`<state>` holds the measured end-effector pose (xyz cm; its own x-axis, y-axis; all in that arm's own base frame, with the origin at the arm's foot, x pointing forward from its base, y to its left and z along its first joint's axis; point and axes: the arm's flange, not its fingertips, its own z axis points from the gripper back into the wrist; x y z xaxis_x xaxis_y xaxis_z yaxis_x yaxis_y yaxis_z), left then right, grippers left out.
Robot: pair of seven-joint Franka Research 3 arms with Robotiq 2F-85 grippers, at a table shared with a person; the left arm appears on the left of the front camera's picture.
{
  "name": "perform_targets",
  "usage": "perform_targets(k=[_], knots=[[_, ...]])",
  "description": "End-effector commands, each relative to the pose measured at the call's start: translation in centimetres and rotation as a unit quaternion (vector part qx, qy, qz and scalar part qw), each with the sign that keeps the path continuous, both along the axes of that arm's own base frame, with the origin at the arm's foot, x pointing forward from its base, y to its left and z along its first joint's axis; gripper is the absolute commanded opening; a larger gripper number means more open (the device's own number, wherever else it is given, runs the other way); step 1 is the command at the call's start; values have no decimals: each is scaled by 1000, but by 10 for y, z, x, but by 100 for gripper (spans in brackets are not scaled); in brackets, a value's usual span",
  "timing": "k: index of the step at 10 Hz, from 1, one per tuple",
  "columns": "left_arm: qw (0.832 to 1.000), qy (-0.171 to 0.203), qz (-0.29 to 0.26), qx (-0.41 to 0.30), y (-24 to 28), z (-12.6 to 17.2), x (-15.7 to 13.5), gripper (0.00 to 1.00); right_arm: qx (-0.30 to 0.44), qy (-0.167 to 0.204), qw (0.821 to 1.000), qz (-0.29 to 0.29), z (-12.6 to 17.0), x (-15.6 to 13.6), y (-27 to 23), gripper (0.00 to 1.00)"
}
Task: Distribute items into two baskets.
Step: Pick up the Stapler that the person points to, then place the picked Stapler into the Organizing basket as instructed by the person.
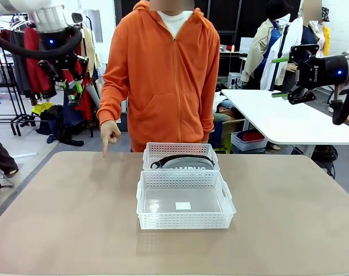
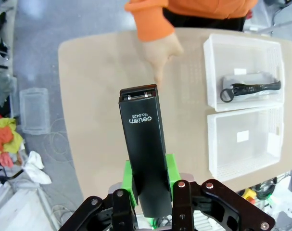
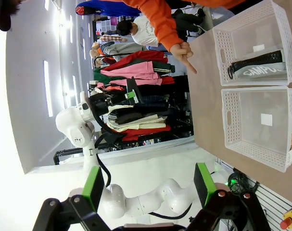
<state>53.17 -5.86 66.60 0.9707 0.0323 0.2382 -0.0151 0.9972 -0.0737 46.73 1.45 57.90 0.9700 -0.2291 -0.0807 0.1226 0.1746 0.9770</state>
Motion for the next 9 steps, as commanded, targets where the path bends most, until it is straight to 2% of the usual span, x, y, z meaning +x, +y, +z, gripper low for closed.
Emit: perform_targets(k=[1,3,4,9], knots=[[1000,-7,-18,-13,-4,9,2,0,4,3,1000,-7,3,-2,1,100],[999,-17,-26,-20,-6,14,2,0,4,3,1000,-7,3,-2,1,100],[1000,-9,-8,-4,-7,9,1,0,4,3,1000,-7,3,-2,1,100],[1000,-9,-8,-4,-7,9,1,0,4,3,1000,-7,3,-2,1,100]])
